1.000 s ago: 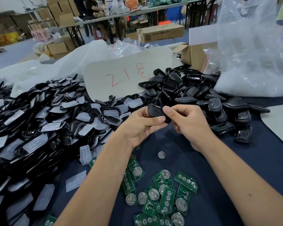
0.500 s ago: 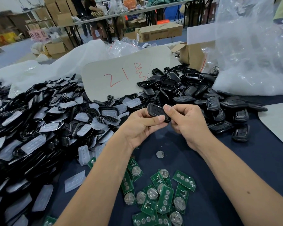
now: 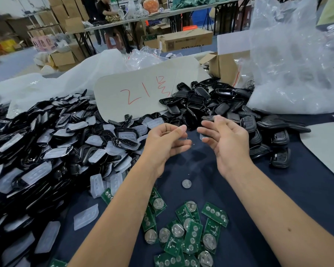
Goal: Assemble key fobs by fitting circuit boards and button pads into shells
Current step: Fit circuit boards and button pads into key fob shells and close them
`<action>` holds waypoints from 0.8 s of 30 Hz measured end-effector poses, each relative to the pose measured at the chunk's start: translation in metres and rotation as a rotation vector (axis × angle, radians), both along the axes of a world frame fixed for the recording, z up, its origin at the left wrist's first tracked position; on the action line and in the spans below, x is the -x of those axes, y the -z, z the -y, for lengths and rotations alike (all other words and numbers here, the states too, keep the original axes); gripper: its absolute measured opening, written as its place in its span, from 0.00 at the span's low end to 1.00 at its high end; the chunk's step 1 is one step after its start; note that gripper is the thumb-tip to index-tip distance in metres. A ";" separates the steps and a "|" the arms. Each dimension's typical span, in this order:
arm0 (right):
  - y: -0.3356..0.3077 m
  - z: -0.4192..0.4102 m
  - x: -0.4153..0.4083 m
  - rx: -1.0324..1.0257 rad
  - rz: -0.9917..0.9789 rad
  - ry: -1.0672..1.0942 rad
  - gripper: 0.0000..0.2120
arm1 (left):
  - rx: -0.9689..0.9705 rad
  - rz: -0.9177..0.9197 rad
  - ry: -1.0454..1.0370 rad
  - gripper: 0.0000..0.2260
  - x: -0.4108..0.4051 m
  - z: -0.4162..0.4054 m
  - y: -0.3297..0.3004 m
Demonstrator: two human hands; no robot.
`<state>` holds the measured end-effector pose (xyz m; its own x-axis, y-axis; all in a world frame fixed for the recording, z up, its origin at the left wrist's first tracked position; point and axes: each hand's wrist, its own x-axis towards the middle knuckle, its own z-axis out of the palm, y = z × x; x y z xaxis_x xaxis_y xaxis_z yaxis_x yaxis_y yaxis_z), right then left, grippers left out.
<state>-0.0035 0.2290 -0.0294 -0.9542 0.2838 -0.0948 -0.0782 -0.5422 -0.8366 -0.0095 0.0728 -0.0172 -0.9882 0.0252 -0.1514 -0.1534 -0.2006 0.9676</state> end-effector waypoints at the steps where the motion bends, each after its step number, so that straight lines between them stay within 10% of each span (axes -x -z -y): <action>1: 0.001 0.001 0.000 -0.032 0.016 -0.012 0.07 | 0.002 0.002 -0.007 0.07 0.000 0.000 0.000; 6: 0.008 0.009 -0.003 -0.399 -0.019 -0.032 0.04 | 0.073 -0.015 -0.122 0.07 0.003 0.006 0.000; 16: -0.002 0.055 0.036 -1.919 -0.316 -0.225 0.19 | -0.035 0.020 -0.402 0.04 0.015 0.025 -0.001; 20: -0.004 0.061 0.033 -2.030 -0.322 -0.160 0.10 | 0.056 0.064 -0.299 0.05 0.016 0.039 -0.007; 24: 0.000 0.049 0.022 -1.593 -0.257 -0.117 0.05 | 0.280 0.103 -0.141 0.07 0.016 0.047 -0.009</action>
